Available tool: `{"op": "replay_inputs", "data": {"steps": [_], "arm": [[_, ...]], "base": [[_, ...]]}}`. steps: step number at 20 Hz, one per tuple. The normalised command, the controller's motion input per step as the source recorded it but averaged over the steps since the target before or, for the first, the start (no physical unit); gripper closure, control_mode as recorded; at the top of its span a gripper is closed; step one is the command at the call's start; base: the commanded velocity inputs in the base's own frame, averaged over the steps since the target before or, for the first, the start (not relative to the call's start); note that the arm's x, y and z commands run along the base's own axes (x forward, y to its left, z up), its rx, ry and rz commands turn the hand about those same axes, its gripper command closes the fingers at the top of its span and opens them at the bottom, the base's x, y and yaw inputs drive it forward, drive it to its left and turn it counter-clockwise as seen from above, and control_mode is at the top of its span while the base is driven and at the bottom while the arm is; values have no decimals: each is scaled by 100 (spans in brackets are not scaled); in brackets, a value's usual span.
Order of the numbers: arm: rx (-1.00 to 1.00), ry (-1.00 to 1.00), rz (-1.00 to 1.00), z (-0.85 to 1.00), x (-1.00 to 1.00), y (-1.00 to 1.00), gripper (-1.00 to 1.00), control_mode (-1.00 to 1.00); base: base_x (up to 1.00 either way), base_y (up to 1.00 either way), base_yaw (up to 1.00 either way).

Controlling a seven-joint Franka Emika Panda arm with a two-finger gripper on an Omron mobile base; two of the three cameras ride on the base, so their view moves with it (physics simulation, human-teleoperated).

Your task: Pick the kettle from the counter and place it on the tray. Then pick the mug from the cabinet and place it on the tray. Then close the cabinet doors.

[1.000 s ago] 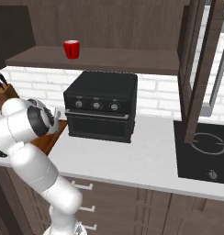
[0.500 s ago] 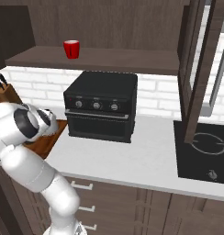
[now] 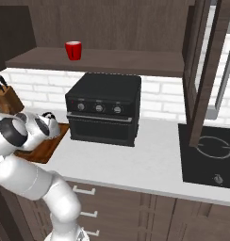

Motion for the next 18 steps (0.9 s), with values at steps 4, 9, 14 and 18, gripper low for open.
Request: {"op": "replay_inputs", "data": {"steps": [4, 9, 14, 18], "arm": [[0, -5, -4, 58, -21, 0, -100, -100], [0, 0, -4, 65, -27, 0, -100, -100], [0, 2, -6, 81, -14, 2, -100, -100], [0, 10, -8, 62, -25, 0, -100, -100]], "base": [[0, 0, 0], [0, 0, 0], [0, 0, 0], [0, 0, 0]]}}
